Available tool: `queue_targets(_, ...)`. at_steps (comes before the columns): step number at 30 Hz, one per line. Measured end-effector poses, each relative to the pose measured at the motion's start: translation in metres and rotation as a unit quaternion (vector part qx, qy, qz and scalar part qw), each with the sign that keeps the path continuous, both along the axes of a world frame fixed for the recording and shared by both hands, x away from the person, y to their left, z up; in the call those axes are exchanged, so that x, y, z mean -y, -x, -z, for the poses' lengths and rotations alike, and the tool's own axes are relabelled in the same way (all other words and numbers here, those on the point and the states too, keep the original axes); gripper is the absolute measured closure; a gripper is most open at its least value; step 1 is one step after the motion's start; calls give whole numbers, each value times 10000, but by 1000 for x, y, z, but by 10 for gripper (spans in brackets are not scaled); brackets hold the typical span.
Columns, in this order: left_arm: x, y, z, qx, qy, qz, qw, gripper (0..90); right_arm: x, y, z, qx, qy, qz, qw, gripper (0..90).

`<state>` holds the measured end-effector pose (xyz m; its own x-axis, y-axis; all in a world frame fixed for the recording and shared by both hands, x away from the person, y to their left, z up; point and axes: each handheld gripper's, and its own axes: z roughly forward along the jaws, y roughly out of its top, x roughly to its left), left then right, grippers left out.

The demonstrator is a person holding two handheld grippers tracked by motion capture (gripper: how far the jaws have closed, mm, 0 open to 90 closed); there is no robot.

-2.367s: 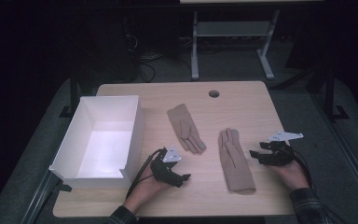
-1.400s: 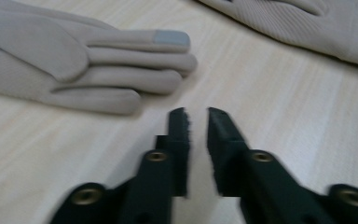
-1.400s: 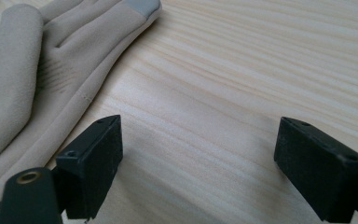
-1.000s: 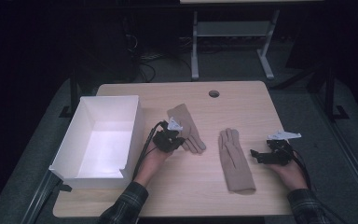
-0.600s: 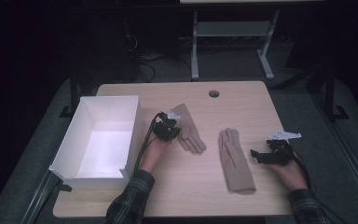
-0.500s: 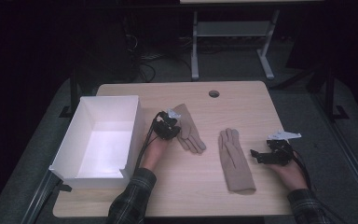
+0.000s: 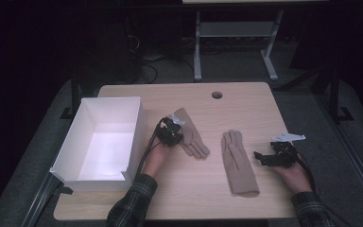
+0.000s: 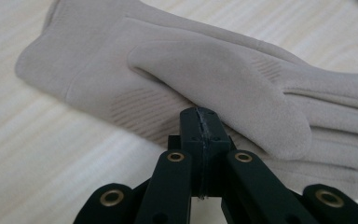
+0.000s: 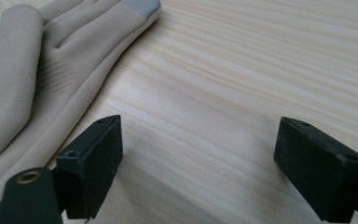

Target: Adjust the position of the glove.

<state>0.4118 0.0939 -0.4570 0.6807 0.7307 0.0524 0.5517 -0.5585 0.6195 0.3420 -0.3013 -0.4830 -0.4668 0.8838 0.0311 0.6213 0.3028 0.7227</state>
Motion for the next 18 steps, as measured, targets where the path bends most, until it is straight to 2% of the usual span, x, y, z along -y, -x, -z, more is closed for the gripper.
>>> queue_targets(9, -3, 22, -2, -308, 210, 100, 9993, 898, 0, 0, 0, 0, 0, 1, 10000, 151)
queue_targets(13, -3, 33, -3, -428, 247, 196, 9986, 898, 0, 0, 0, -1, -1, 1, 10000, 151)
queue_targets(18, 0, 44, -4, -480, 201, 333, 9981, 898, 0, 0, 0, 0, -1, 0, 10000, 151)
